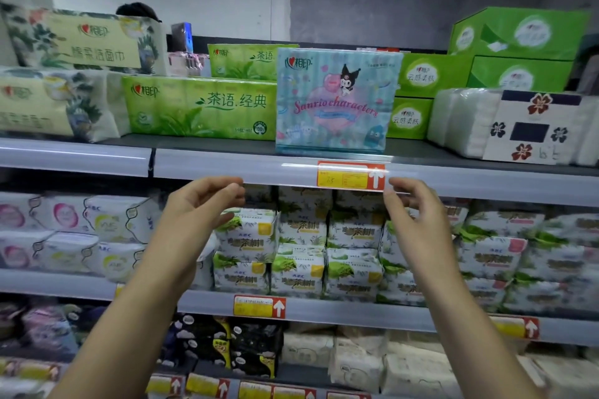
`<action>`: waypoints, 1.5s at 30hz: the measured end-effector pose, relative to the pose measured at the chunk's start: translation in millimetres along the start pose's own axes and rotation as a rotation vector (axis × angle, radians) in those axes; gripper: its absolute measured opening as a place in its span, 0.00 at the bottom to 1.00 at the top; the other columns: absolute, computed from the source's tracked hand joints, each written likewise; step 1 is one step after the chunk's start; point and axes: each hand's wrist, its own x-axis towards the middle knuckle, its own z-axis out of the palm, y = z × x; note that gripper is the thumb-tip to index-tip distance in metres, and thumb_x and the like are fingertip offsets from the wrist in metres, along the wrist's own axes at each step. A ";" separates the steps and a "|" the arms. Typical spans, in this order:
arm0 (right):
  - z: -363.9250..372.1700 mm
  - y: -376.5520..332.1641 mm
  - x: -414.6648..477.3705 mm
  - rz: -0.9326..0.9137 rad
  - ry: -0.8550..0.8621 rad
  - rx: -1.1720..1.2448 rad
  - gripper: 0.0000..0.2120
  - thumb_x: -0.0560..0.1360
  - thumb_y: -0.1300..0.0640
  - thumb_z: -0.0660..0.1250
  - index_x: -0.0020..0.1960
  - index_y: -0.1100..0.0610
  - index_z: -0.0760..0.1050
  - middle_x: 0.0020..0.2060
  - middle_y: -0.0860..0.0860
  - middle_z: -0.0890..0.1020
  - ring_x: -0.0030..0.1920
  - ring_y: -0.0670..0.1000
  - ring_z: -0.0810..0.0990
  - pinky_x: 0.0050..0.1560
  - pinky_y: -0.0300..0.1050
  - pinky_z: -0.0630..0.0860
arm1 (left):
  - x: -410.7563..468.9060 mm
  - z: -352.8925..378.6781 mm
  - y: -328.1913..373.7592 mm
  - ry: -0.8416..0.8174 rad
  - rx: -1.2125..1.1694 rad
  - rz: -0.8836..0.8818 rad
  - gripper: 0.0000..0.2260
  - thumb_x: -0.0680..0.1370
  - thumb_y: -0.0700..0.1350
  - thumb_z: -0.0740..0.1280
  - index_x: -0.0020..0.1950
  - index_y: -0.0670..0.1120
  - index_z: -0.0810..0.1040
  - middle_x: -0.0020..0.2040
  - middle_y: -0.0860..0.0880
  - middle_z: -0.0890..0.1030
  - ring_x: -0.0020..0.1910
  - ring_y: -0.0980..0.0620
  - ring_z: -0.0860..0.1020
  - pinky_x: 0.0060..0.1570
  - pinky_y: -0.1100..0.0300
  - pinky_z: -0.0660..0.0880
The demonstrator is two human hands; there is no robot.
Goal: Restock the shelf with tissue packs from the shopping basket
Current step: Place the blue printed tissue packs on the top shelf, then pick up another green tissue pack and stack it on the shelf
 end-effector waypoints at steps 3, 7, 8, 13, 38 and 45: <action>-2.3 -0.6 -3.6 0.019 0.024 0.076 0.07 0.78 0.52 0.63 0.55 0.47 0.74 0.52 0.47 0.77 0.47 0.32 0.74 0.47 0.27 0.73 | -3.0 -6.0 -2.7 0.002 -0.018 -0.005 0.06 0.78 0.43 0.65 0.50 0.49 0.82 0.47 0.49 0.85 0.50 0.54 0.83 0.52 0.59 0.76; -2.6 0.0 -11.5 0.090 0.034 0.136 0.06 0.78 0.51 0.62 0.53 0.44 0.74 0.52 0.45 0.77 0.53 0.47 0.77 0.52 0.47 0.74 | -7.9 -24.2 -8.6 0.001 -0.017 -0.008 0.06 0.78 0.43 0.65 0.50 0.49 0.81 0.47 0.50 0.85 0.50 0.55 0.83 0.52 0.59 0.75; -0.5 -0.6 -14.3 0.092 0.026 0.138 0.05 0.79 0.51 0.62 0.52 0.42 0.74 0.52 0.44 0.77 0.53 0.48 0.77 0.51 0.45 0.73 | -7.9 -29.3 -9.5 0.002 -0.016 -0.012 0.06 0.78 0.42 0.65 0.50 0.50 0.81 0.47 0.50 0.85 0.50 0.55 0.83 0.52 0.58 0.75; 13.1 -2.6 -31.1 0.104 0.031 0.127 0.05 0.79 0.51 0.62 0.51 0.42 0.74 0.50 0.41 0.77 0.52 0.45 0.77 0.45 0.40 0.72 | -5.1 -56.4 -13.6 0.006 -0.034 -0.022 0.06 0.78 0.42 0.65 0.49 0.49 0.82 0.44 0.51 0.85 0.49 0.54 0.83 0.51 0.59 0.76; 237.6 -94.8 -136.2 0.180 0.018 0.138 0.08 0.79 0.52 0.62 0.57 0.49 0.75 0.51 0.44 0.78 0.52 0.43 0.77 0.47 0.39 0.73 | 38.0 -311.0 -48.2 -0.024 0.001 -0.066 0.07 0.79 0.43 0.64 0.53 0.47 0.81 0.49 0.48 0.84 0.51 0.54 0.82 0.52 0.59 0.75; 309.1 -114.0 -169.4 0.198 -0.064 0.002 0.09 0.79 0.51 0.61 0.59 0.50 0.73 0.55 0.46 0.77 0.48 0.37 0.74 0.42 0.34 0.70 | 52.5 -373.8 -65.2 -0.005 -0.053 -0.141 0.06 0.80 0.43 0.63 0.49 0.49 0.80 0.47 0.50 0.84 0.49 0.53 0.82 0.50 0.59 0.75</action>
